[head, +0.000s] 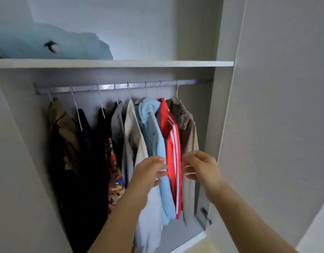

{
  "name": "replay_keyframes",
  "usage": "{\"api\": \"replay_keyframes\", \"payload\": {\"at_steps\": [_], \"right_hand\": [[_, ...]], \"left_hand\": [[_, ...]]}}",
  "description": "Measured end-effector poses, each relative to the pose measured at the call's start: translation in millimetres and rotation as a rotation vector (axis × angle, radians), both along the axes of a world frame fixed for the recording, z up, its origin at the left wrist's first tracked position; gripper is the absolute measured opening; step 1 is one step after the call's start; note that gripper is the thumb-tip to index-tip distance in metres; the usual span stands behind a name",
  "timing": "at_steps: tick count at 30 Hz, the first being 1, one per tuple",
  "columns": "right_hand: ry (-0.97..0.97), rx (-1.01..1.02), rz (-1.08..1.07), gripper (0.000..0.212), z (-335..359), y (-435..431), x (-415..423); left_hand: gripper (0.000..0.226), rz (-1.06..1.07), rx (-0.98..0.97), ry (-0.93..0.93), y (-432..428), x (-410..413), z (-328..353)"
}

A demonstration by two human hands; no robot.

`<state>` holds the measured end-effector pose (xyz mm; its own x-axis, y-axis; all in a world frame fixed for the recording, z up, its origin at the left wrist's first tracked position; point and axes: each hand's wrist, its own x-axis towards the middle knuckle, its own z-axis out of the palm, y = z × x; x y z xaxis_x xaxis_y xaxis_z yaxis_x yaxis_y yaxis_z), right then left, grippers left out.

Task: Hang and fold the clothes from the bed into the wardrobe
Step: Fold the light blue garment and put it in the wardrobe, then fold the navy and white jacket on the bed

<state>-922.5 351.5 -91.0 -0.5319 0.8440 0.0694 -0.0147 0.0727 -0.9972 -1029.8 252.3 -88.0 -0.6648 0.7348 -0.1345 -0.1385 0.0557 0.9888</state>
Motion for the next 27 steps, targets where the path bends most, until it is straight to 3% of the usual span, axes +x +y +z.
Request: {"api": "replay_keyframes", "payload": {"at_steps": [6,14,27], "right_hand": [[-0.13,-0.272,-0.246,0.015,-78,-46,86],[-0.194,-0.37,-0.429,0.014,-114,-110,206],[-0.078,-0.487,-1.055,0.014,-128,-262,502]], "left_hand": [[0.008,-0.171,-0.188,-0.08,-19,69,-72],[0.009,-0.356,-0.247,-0.107,-55,164,-112],[0.009,-1.017,-0.319,0.023,-114,483,-121]]}}
